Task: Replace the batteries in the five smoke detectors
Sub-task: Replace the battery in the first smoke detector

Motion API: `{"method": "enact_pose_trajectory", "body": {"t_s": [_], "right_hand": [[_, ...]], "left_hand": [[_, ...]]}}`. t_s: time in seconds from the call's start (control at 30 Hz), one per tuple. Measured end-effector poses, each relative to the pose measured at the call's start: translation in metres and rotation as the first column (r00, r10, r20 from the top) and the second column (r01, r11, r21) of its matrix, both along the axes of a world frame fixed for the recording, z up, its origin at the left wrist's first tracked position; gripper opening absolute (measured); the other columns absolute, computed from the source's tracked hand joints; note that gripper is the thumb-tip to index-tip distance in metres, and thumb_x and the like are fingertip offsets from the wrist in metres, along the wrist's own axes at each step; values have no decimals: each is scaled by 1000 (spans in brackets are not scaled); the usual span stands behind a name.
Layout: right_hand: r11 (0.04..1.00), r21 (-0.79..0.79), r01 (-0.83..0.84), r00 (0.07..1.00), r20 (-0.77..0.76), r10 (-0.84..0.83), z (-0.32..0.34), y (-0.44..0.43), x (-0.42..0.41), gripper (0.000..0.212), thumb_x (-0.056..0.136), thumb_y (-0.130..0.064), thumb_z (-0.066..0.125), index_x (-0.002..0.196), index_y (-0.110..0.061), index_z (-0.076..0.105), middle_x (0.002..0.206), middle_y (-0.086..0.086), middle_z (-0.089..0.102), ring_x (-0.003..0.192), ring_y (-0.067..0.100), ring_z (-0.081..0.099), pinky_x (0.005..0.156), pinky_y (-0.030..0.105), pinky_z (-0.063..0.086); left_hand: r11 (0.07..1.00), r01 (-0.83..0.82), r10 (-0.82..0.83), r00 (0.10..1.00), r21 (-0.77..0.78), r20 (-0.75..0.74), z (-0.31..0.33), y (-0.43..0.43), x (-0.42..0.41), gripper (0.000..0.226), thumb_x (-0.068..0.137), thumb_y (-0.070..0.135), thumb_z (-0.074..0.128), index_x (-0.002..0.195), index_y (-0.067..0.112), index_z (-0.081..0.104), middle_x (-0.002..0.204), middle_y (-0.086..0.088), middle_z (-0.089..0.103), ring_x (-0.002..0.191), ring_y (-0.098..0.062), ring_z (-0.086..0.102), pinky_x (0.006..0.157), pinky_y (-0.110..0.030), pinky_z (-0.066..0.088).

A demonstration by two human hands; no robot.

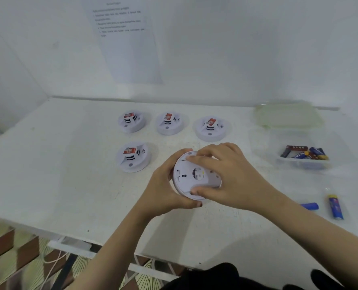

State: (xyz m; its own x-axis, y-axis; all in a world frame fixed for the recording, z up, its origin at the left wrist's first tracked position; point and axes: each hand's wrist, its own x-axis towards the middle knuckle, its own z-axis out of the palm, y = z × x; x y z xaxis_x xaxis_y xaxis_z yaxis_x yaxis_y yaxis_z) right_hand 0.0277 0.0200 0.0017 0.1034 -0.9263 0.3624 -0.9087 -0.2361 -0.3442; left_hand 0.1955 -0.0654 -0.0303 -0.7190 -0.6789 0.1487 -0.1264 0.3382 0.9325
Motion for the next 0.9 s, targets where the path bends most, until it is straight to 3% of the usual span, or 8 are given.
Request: {"method": "enact_pose_trajectory", "body": {"t_s": [0.53,0.73,0.9], "right_hand": [[998,-66,-15,996,-90,9,1,4,-1,55,71,-54,62,109,-15,66,97,-4,63,84,15,56,85,27,32],[992,61,-108,994,-10,109,5,0,-7,58,76,-56,56,123,-22,58,114,-8,56,101,6,43,95,22,23],[964,195,-178,984,30,176,11,-2,-10,62,77,-46,62,134,-29,47,124,-12,46,107,2,35,96,24,24]], "left_hand": [[1000,15,-15,1000,8,27,5,7,1,96,51,-2,91,135,16,48,127,8,60,120,-16,57,91,-21,49],[999,20,-21,1000,28,22,6,4,2,95,51,-7,90,134,15,50,125,2,61,119,-19,58,92,-26,50],[998,62,-63,997,20,36,11,5,1,89,50,-13,88,128,13,54,119,1,63,113,-23,60,90,-30,52]]}}
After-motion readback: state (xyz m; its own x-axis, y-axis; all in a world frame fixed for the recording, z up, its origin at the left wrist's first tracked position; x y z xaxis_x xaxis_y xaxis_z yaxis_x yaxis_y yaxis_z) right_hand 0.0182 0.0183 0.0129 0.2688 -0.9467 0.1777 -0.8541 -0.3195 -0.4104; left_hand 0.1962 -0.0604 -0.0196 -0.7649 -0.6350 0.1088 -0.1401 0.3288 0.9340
